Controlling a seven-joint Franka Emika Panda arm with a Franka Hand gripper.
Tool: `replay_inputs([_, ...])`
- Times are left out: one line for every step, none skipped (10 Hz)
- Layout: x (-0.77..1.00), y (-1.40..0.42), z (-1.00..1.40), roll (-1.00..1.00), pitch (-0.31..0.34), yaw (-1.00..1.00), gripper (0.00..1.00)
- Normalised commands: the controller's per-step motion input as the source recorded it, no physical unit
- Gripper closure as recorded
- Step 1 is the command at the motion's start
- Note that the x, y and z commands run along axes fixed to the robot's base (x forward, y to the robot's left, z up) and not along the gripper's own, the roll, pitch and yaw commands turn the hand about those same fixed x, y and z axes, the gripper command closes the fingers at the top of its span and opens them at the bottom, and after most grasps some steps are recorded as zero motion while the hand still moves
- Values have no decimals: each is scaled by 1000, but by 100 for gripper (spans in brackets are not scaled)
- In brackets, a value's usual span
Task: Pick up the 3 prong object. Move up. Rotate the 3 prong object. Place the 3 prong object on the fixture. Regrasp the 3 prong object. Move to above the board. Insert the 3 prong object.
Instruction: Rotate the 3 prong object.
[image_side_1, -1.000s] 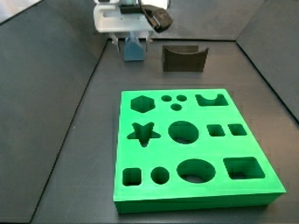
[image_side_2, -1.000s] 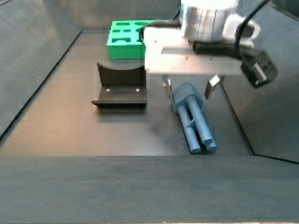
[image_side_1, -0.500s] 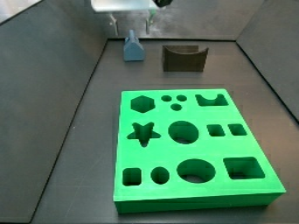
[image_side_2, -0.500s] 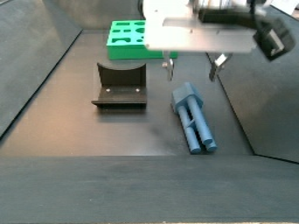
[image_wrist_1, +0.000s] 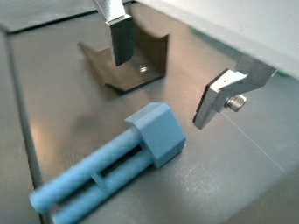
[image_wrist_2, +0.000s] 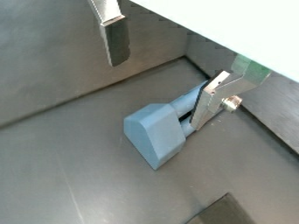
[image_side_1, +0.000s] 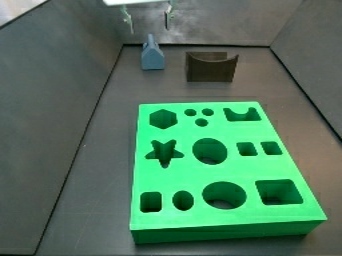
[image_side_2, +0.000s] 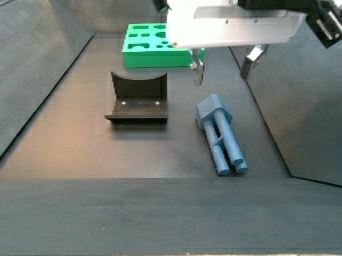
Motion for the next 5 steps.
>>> replay_inputs([30,-3,-81,1,-1,1000,0])
replay_inputs([26,-2,-56,1,-2,1000,0])
replay_inputs([23,-3,-51,1,-2,1000,0])
replay_inputs([24,-2,-47,1,-2,1000,0])
replay_inputs([27,-2,-41,1,-3,1000,0])
